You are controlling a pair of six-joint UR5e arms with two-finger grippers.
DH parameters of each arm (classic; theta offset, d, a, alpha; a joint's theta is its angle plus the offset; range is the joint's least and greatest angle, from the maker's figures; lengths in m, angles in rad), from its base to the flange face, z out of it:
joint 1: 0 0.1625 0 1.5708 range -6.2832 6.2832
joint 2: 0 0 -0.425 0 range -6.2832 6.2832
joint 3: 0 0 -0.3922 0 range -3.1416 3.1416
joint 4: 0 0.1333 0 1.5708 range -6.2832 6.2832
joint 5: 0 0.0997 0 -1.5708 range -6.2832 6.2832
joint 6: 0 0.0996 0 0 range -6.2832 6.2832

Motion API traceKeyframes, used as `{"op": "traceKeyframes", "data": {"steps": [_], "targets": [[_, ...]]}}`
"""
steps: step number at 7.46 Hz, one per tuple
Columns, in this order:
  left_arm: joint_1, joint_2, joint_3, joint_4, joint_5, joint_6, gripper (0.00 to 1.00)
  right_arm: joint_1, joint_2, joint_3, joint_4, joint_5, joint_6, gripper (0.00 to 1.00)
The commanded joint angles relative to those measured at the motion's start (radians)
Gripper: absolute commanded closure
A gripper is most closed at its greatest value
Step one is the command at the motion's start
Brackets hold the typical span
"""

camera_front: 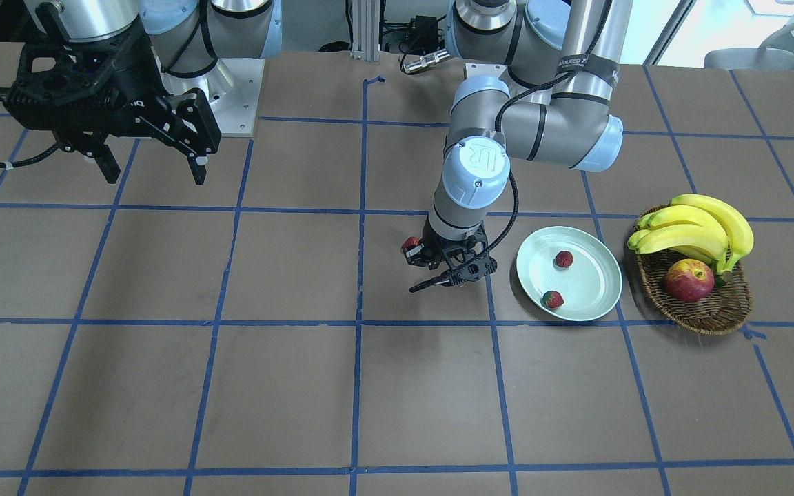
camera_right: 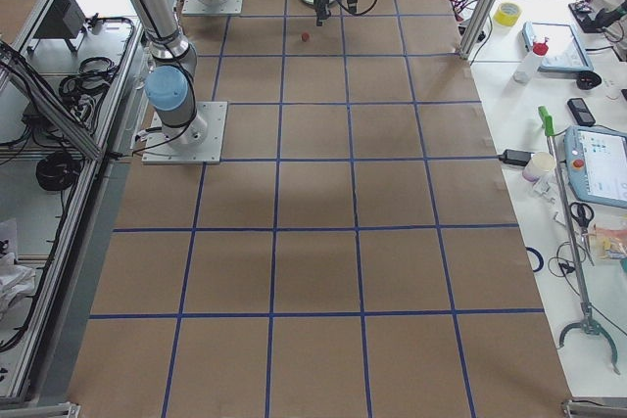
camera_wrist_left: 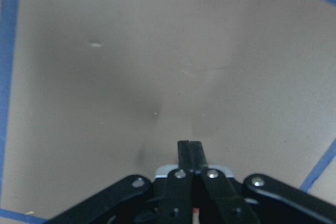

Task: Collect all strawberries into plate
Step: 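Reach the left gripper to the last strawberry on the table and grasp it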

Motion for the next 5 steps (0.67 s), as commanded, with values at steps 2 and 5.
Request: {"op": "traceKeyframes", "data": {"steps": [2, 5], "targets": [[-0.010, -0.017, -0.005, -0.068, -0.065, -0.046, 0.00, 0.000, 0.000, 0.000, -0.001, 0.000, 0.000, 0.00], [-0.013, -0.034, -0.065, -0.061, -0.067, -0.023, 0.00, 0.000, 0.000, 0.000, 0.001, 0.000, 0.000, 0.00]]}}
